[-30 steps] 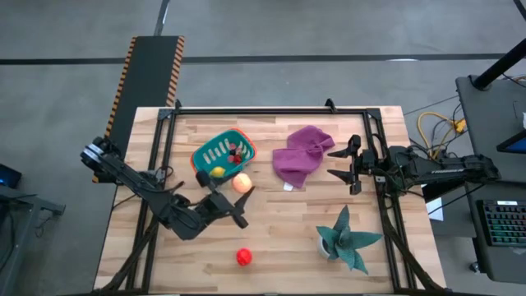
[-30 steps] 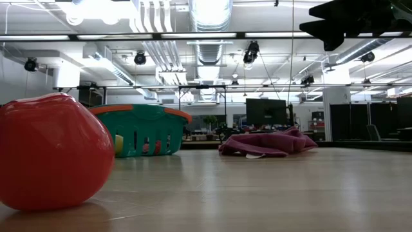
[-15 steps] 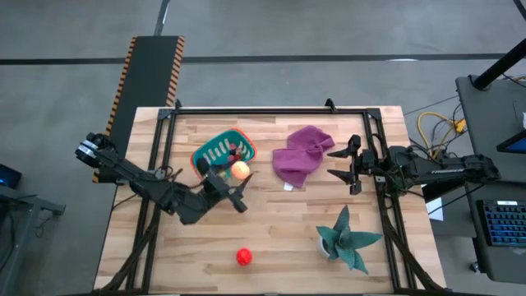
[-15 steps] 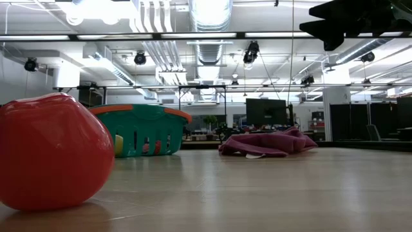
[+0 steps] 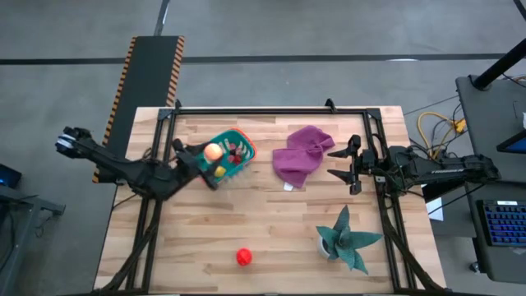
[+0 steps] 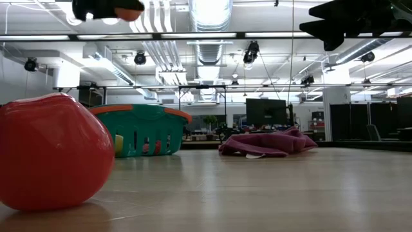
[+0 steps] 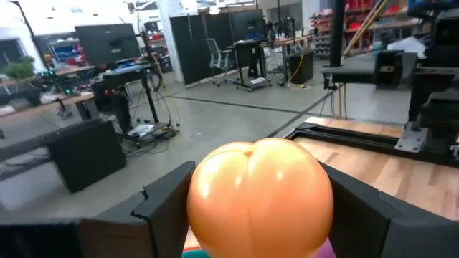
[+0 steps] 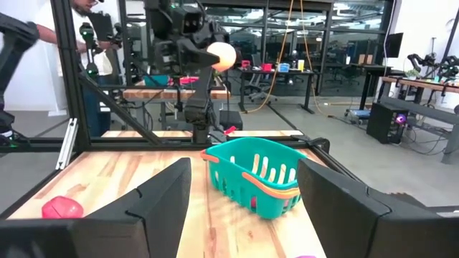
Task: Pick and placing Produce into tupperware
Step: Put the orange peach into the blue basket
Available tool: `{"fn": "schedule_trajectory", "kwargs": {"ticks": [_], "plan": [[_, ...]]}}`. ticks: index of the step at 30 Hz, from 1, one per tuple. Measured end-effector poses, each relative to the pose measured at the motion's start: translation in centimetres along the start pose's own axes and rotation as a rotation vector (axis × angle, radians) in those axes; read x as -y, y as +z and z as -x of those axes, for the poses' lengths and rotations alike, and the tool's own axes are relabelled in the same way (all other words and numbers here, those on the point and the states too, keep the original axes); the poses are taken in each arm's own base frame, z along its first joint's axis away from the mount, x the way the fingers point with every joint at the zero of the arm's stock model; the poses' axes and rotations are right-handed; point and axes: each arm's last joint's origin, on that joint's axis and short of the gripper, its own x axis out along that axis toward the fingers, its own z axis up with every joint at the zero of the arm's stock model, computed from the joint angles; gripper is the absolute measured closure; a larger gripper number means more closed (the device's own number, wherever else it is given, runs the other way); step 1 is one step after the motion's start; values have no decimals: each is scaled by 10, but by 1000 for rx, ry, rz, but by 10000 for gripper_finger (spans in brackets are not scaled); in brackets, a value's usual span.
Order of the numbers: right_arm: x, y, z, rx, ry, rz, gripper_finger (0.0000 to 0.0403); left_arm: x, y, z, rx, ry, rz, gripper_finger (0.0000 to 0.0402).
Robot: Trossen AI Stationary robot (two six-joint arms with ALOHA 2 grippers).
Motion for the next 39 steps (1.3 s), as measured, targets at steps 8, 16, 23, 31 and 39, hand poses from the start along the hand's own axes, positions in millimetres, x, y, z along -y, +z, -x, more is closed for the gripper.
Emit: {"fn": "schedule_trajectory", "kwargs": {"ticks": [8,16,23,31,39], "plan": [[0,0,0,0,0,0,156,-38,-41,16,12,-22,158,162],[0,0,0,0,0,22,156,-49,-77,17,-8,61,230,162],[0,0,0,1,-1,26,156,-50,-98,10,-44,116,226,162],[0,0,0,1,-1,26,156,-44,-105,-5,-98,139,165,162],[0,0,0,1,-1,26,156,-49,-121,-29,-311,157,202,162]]}}
